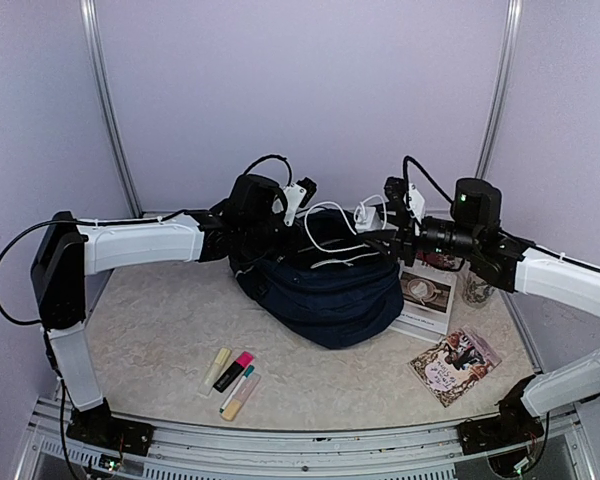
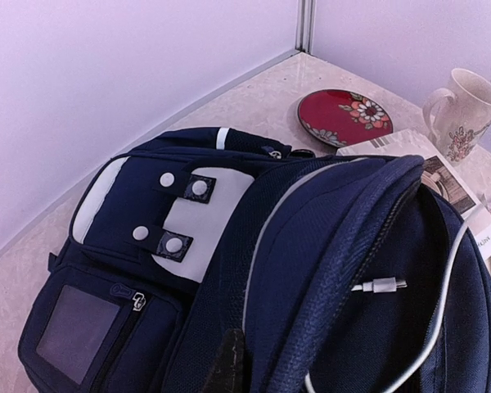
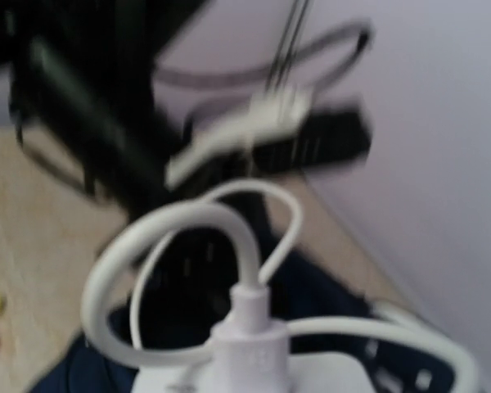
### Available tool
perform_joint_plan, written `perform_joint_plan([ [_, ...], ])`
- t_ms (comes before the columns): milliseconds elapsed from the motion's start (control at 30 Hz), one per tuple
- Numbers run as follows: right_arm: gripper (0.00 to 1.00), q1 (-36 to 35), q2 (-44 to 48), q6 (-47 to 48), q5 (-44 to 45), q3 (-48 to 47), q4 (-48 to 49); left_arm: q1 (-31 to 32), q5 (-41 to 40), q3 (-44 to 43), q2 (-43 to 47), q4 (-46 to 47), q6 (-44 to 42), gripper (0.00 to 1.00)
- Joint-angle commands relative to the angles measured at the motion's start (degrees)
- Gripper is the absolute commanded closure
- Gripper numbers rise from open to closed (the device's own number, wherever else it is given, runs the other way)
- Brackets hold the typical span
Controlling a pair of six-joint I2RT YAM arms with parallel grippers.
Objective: Pack the student bag
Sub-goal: Place the charger in the upper front pocket of the bag.
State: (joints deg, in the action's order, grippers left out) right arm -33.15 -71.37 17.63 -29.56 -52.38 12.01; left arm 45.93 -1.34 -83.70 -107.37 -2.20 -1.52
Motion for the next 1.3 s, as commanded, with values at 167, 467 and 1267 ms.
perform_joint_plan([
  [167,0.9,-0.03,-12.6,8.62,5.88,-0.07,0.23,0.59,3.57,-1.99,1.24,4.99,1.04,1.0],
  [467,0.54,-0.89,-23.13,8.07,19.63,-7.09,4.99,2.23,5.19,-2.58,1.85,4.92,-1.06,1.0],
  [1267,0.34,-0.87,-7.63,-6.53,-2.34,-11.56,-26.18,0.56,6.13,-1.64,1.78,5.41,-0.52,1.0],
])
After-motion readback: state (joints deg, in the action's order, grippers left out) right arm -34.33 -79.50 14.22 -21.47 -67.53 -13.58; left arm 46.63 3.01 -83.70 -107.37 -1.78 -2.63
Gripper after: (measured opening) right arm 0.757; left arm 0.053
